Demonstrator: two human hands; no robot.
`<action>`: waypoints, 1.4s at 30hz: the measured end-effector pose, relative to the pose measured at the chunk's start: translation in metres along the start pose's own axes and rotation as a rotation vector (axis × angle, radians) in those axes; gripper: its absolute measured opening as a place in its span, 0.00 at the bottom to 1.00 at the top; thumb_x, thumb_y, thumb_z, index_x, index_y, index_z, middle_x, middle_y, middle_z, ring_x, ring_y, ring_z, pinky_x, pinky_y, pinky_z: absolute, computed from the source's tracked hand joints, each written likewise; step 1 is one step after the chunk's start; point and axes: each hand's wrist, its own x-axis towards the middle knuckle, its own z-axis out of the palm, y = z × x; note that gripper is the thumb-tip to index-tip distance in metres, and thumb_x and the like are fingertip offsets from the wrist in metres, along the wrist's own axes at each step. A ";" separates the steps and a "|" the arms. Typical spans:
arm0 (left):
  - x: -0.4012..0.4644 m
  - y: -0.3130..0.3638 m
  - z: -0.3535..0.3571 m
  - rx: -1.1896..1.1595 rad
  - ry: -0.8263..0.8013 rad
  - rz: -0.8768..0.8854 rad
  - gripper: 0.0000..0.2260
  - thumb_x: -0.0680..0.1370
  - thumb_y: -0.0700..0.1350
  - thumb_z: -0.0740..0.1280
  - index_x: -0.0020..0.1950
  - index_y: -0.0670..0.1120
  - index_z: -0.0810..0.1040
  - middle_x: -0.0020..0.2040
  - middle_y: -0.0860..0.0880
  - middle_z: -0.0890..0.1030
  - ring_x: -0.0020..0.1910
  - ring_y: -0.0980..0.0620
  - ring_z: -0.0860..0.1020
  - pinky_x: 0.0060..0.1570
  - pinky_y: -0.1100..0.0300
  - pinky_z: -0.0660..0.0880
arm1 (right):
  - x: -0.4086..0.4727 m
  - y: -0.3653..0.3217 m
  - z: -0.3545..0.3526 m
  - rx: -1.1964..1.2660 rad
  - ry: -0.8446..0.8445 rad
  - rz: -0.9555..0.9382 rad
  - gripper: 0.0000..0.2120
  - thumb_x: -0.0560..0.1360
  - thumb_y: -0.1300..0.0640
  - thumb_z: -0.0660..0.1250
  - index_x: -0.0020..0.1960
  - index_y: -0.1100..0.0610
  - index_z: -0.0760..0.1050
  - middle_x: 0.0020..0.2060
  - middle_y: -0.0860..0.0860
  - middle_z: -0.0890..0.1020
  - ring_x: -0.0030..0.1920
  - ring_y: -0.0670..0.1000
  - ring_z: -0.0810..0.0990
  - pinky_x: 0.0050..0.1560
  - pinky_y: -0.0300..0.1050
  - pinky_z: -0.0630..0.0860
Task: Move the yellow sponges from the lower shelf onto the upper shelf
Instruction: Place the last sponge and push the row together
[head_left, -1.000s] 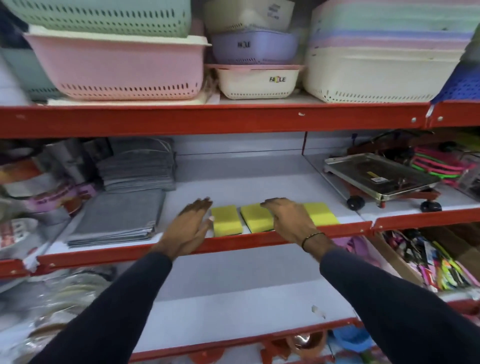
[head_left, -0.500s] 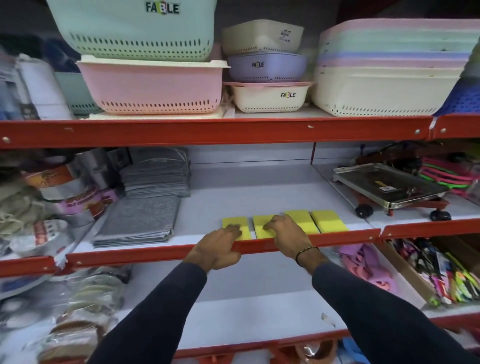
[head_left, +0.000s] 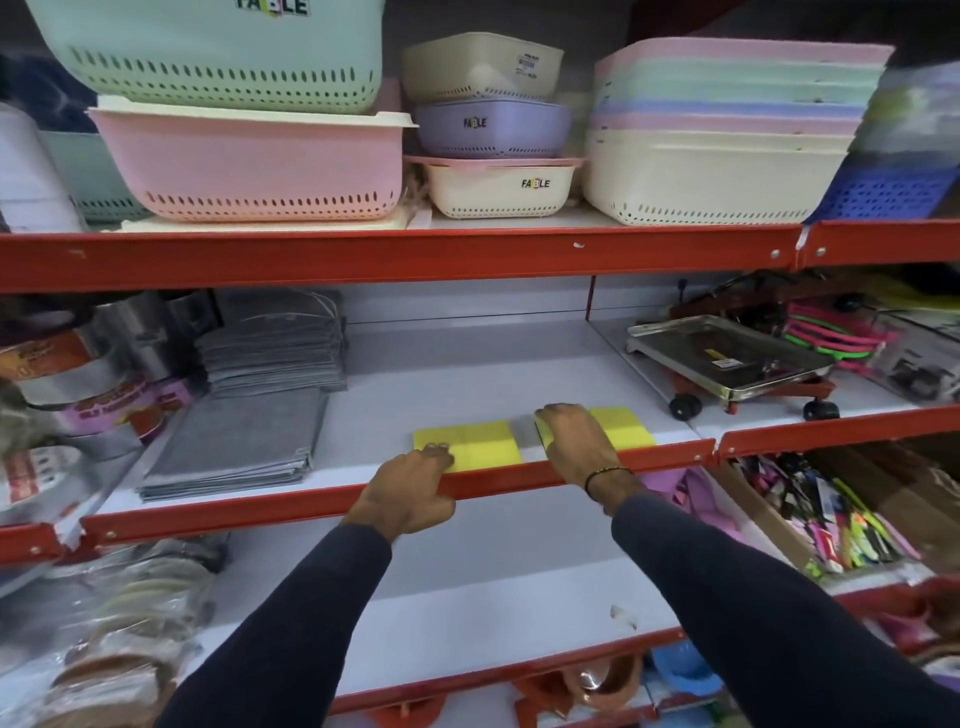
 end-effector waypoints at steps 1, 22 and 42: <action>0.000 0.001 0.000 -0.001 0.000 -0.001 0.34 0.70 0.50 0.62 0.77 0.47 0.69 0.82 0.49 0.65 0.74 0.42 0.72 0.71 0.52 0.71 | -0.004 0.007 -0.002 -0.038 -0.035 0.044 0.22 0.68 0.71 0.59 0.60 0.63 0.77 0.58 0.60 0.82 0.60 0.63 0.79 0.59 0.54 0.77; -0.008 0.009 0.000 0.011 0.017 -0.024 0.33 0.71 0.51 0.62 0.77 0.47 0.70 0.82 0.48 0.66 0.74 0.42 0.73 0.70 0.51 0.71 | -0.023 -0.012 0.017 -0.107 -0.096 -0.012 0.18 0.72 0.72 0.57 0.58 0.64 0.77 0.55 0.62 0.82 0.58 0.64 0.76 0.56 0.52 0.75; -0.010 0.013 0.009 -0.009 0.065 -0.023 0.32 0.68 0.51 0.61 0.73 0.45 0.73 0.81 0.46 0.68 0.70 0.40 0.76 0.66 0.49 0.75 | -0.034 0.037 0.004 -0.287 -0.164 0.202 0.17 0.76 0.66 0.59 0.62 0.59 0.75 0.59 0.59 0.81 0.61 0.61 0.79 0.59 0.53 0.76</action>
